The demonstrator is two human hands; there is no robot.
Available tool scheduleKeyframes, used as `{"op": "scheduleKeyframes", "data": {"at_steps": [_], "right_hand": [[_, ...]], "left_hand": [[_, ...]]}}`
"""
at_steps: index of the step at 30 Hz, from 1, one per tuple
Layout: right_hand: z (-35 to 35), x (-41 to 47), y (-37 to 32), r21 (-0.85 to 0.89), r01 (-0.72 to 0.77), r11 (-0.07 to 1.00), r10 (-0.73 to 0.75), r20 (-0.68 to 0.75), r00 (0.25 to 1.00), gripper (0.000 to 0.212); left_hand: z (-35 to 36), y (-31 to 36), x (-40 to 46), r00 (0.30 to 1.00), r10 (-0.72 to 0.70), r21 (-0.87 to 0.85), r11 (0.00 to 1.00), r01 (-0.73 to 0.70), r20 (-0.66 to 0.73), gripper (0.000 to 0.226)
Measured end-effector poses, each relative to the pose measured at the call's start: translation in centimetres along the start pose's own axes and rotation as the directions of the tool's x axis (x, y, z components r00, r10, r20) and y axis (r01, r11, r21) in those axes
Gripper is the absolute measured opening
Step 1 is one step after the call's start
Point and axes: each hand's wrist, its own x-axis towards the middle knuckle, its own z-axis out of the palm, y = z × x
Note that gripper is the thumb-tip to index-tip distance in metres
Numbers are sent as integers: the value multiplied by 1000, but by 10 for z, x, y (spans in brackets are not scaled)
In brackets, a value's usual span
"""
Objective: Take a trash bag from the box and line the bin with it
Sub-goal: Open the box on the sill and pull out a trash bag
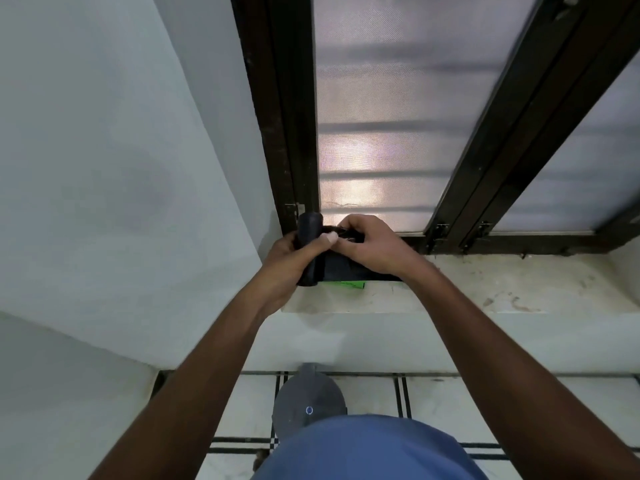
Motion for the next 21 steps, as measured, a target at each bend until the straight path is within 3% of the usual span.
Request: {"op": "scheduleKeyframes", "data": {"at_steps": [4, 8, 12, 21], "right_hand": [[0, -1, 7, 35, -10, 999, 11, -11, 1000, 45], [-4, -4, 11, 31, -65, 997, 67, -55, 996, 56], [-10, -6, 17, 21, -68, 997, 70, -75, 995, 41], [-14, -5, 18, -93, -35, 995, 33, -18, 999, 29]], "left_hand": [[-4, -9, 3, 1000, 5, -73, 997, -5, -4, 49], [-6, -6, 3, 995, -59, -104, 993, 50, -82, 37], [-8, -4, 2, 994, -89, -199, 977, 75, -62, 38], [-9, -6, 1, 998, -53, -138, 989, 48, -33, 47]]}}
